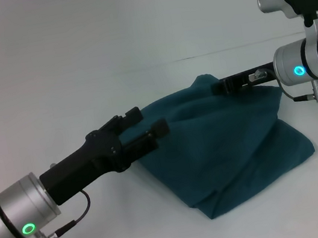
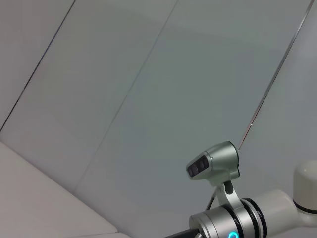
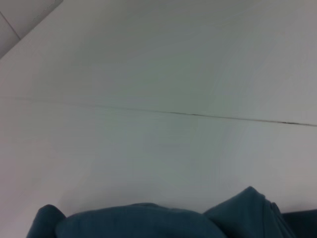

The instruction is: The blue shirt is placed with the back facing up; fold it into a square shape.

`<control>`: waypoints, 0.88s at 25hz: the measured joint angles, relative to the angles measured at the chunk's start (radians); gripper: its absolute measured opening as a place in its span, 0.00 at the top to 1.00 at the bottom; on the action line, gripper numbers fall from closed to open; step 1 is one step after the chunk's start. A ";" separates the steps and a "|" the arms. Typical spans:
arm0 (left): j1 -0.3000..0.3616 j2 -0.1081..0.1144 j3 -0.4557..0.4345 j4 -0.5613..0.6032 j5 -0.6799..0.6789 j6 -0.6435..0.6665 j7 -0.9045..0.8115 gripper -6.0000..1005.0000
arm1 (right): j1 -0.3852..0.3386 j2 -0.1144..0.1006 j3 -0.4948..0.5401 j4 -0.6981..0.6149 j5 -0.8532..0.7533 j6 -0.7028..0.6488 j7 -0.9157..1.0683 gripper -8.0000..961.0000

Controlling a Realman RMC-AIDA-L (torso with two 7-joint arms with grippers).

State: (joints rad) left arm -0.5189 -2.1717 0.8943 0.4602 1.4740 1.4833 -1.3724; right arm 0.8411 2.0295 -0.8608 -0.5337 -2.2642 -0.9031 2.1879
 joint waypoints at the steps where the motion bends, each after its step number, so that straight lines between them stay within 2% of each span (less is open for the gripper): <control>1: 0.000 0.000 0.000 0.000 0.000 0.000 0.000 0.09 | -0.001 0.002 0.003 -0.002 0.001 -0.001 -0.007 0.83; 6: 0.001 0.000 0.000 0.000 0.000 0.000 0.000 0.09 | -0.001 0.011 0.002 -0.007 0.031 -0.005 -0.036 0.98; 10: 0.002 0.000 0.000 -0.001 0.000 0.000 -0.001 0.09 | -0.017 0.023 0.004 -0.042 0.078 -0.005 -0.076 0.98; 14: 0.004 0.000 0.000 -0.007 0.000 0.000 0.001 0.09 | -0.074 0.053 0.002 -0.144 0.186 -0.009 -0.142 0.98; 16: 0.004 0.000 0.000 -0.008 0.000 0.000 0.001 0.09 | -0.098 0.059 -0.003 -0.180 0.244 -0.023 -0.169 0.98; 22: -0.002 0.001 0.000 -0.008 0.000 0.000 0.001 0.09 | -0.138 0.056 0.004 -0.201 0.342 -0.062 -0.218 0.97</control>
State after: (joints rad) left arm -0.5207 -2.1712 0.8943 0.4524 1.4740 1.4834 -1.3712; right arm 0.7027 2.0855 -0.8571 -0.7349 -1.9223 -0.9655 1.9698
